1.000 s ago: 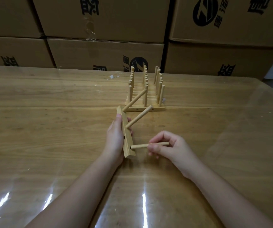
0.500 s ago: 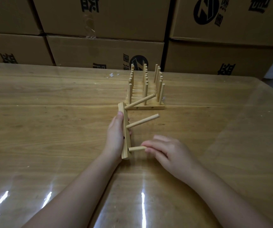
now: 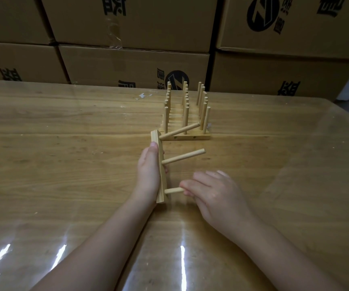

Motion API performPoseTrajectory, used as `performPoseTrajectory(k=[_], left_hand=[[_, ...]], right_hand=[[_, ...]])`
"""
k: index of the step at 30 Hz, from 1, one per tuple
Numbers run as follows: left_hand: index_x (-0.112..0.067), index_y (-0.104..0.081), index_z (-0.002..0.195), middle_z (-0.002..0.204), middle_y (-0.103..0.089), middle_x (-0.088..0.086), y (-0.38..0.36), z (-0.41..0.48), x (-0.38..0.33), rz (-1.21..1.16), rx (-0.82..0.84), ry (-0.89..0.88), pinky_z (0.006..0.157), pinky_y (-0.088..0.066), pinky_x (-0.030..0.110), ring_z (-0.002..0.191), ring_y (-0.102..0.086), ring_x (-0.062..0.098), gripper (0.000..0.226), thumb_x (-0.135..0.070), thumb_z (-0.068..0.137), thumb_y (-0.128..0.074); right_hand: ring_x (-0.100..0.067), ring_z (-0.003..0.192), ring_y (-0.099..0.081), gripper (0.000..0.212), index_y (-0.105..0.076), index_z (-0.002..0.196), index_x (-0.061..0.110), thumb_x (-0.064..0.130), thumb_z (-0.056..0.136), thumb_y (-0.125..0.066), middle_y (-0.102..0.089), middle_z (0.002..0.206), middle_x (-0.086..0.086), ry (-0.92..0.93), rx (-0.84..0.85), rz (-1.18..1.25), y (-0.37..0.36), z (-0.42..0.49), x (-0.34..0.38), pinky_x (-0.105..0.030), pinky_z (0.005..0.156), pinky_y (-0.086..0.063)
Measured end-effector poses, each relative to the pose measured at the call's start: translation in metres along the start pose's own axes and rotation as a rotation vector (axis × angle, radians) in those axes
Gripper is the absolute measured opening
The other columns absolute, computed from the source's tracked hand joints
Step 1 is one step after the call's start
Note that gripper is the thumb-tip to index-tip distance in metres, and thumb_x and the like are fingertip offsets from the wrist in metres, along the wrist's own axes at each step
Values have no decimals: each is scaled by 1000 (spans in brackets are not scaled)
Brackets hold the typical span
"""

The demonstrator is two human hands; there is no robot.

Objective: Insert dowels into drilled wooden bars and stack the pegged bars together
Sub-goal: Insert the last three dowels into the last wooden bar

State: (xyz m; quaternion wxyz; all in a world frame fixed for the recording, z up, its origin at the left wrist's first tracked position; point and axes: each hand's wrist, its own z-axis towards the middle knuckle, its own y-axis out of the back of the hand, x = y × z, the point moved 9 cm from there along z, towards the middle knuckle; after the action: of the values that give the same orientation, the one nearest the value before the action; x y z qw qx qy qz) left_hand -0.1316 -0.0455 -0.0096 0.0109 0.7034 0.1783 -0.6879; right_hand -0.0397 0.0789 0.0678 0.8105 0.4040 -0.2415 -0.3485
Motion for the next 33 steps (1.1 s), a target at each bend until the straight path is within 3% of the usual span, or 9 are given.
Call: performPoseTrajectory(k=[7,13,16,18,20,25,28,33], left_hand=[[-19,-57,74,50,-53,-8,-2,-2,-5,13,-16,-13,40,-39,15,42,-49,3,34,-32,101,-41],[-19,-57,74,53,-50,-6,-4,-5,-5,15,-7,-11,42,-40,17,44,-48,6,32,-32,100,-43],[-19,-58,74,50,-51,-9,-4,-7,-6,27,10,-20,43,-41,16,45,-50,3,31,-31,99,-45],[-20,-59,73,55,-53,-8,-4,-7,-7,54,18,-31,51,-42,24,54,-51,8,31,-32,99,-45],[-21,-58,72,60,-51,-5,-5,-7,-8,69,20,-40,56,-40,27,59,-48,12,31,-32,98,-46],[-22,-57,73,61,-48,-6,-8,-8,-11,113,46,-75,51,-41,22,57,-47,9,31,-32,99,-44],[-21,-57,78,67,-49,-5,-6,-11,-13,137,61,-106,51,-42,18,60,-47,7,29,-33,100,-41],[-18,-55,77,69,-50,-4,-8,-15,-21,148,70,-192,52,-41,11,56,-48,-3,28,-27,100,-42]], right_hand=[[-17,60,-55,27,-70,84,16,17,87,-43,-57,68,2,-23,25,-17,-1,0,3,-28,54,-41],[-15,59,-55,29,-70,81,18,17,84,-41,-57,66,5,-40,57,-43,-1,1,5,-21,58,-31],[-17,59,-58,24,-71,81,17,13,83,-47,-59,66,4,-74,83,7,-4,0,2,-22,58,-36],[-18,61,-59,18,-72,85,15,11,80,-55,-61,68,3,-126,116,85,-8,-2,-1,-26,58,-43],[-19,62,-60,19,-73,89,15,12,81,-56,-63,71,3,-174,161,149,-11,-5,-4,-24,57,-40],[-16,75,-59,21,-70,103,22,19,91,-53,-64,85,8,-255,236,208,-22,-8,-13,-25,56,-36],[-15,81,-59,21,-70,104,23,21,91,-53,-64,88,9,-296,242,255,-26,-8,-17,-31,63,-45],[-11,89,-59,20,-71,103,23,22,91,-55,-66,93,10,-405,272,388,-37,-14,-26,-34,80,-47]])
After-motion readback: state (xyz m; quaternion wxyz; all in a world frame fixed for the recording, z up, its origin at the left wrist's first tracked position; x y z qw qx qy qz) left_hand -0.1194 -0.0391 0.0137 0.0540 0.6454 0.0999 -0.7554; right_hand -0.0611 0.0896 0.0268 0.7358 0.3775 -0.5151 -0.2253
